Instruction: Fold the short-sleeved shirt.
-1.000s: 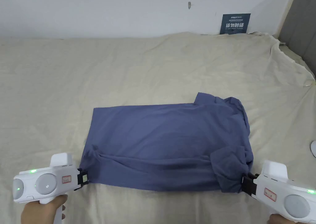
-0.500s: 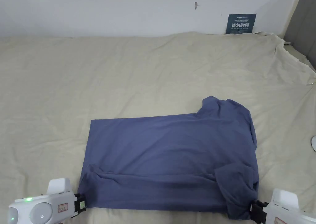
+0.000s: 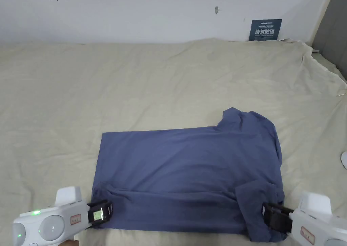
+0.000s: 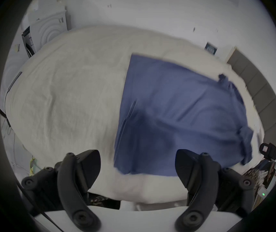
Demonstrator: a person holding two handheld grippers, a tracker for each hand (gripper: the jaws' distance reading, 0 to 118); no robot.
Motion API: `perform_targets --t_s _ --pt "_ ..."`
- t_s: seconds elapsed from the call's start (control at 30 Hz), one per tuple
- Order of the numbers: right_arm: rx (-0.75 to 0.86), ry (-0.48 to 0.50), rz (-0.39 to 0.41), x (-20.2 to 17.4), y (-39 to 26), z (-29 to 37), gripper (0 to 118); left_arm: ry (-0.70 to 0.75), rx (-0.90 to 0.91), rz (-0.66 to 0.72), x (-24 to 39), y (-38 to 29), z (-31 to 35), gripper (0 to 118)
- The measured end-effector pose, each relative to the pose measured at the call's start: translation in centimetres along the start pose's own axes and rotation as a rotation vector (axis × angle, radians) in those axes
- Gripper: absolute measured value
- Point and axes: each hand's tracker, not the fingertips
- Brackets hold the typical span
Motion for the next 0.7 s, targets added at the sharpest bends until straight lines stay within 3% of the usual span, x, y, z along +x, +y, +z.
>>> perform_targets --t_s 0.13,0.37,0.43,0.47,0.5,0.57,0.7 --pt "0.17 0.01 0.1 -2.1 4.0 3.9 90 -0.046 0.149 -0.051 2.7 3.3 4.3 97" --pt "0.359 -0.01 0.142 -4.4 7.0 6.5 88 0.016 0.426 -0.127 6.5 5.8 8.2 93" --pt "0.393 -0.008 0.134 -4.7 7.3 6.6 76 0.013 0.47 -0.152 7.1 6.0 8.3 75" --pt "0.403 -0.001 0.125 -4.7 7.4 6.5 64 0.0 0.482 -0.167 7.3 6.0 8.3 57" --pt "0.412 0.001 0.115 -4.8 7.6 6.3 42 -0.011 0.484 -0.171 7.3 6.3 7.9 30" --pt "0.426 -0.006 0.115 -5.4 8.0 6.2 4 -0.033 0.493 -0.175 7.6 6.6 7.4 4" --pt "0.438 0.013 0.088 -4.9 9.2 4.8 0 -0.064 0.476 -0.186 7.7 8.6 5.6 0"
